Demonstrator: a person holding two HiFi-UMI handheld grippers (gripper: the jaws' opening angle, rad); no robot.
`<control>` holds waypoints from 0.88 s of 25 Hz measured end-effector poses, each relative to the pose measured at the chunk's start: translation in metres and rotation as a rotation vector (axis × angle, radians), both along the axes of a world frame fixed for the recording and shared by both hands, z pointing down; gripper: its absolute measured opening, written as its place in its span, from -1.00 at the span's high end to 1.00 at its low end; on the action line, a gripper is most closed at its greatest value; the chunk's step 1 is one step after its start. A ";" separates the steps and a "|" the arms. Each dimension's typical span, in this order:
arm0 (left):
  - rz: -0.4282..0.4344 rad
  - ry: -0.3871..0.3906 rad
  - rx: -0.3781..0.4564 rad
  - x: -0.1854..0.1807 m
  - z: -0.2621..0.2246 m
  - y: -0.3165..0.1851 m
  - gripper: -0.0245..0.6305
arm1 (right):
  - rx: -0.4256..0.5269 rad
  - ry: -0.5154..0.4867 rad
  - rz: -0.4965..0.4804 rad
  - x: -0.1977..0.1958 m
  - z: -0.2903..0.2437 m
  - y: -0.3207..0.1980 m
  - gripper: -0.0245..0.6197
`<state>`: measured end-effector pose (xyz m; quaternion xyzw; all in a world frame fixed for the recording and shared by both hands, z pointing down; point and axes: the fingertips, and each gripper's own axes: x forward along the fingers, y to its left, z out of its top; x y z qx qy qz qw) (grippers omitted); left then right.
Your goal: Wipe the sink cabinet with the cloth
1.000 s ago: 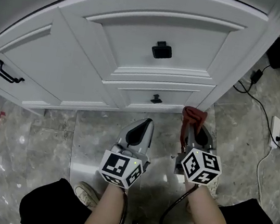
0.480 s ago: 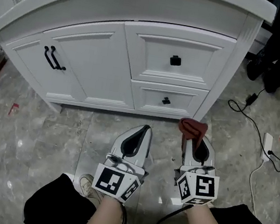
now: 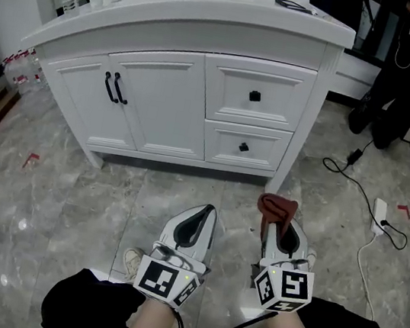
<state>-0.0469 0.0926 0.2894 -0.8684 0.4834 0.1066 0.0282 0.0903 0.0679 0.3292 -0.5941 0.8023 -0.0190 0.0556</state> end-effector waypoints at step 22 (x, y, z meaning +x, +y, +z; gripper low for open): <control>0.005 -0.003 -0.006 0.005 -0.004 0.070 0.93 | -0.012 0.055 0.006 -0.001 -0.010 0.078 0.67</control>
